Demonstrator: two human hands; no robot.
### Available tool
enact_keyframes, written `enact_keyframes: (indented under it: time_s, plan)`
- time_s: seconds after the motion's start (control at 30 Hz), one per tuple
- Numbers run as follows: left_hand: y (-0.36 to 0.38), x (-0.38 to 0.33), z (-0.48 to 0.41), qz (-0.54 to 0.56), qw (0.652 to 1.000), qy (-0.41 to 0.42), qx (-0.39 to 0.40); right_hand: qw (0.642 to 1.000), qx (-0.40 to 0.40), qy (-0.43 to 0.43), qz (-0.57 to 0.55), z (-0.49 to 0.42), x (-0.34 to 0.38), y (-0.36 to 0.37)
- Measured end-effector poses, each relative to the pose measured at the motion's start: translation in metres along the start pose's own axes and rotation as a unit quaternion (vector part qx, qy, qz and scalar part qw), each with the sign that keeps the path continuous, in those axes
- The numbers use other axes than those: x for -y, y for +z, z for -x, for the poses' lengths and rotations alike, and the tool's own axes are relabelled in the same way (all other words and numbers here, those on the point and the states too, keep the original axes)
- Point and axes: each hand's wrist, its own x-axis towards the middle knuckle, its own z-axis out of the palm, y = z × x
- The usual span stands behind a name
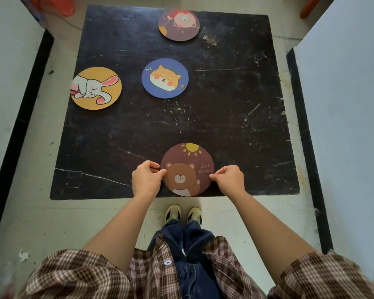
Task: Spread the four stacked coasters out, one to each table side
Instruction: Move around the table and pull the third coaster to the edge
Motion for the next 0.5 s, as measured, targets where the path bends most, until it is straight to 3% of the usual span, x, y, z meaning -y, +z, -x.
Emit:
enact_keyframes:
  time_s: [0.27, 0.5]
  plan:
    - [0.004, -0.017, -0.001, -0.058, 0.995, 0.072, 0.023, 0.997, -0.020, -0.057, 0.045, 0.004, -0.004, 0.000]
    - [0.030, -0.051, 0.012, -0.073, 0.982, 0.164, 0.064, 0.996, -0.029, -0.078, 0.016, -0.005, -0.011, -0.017]
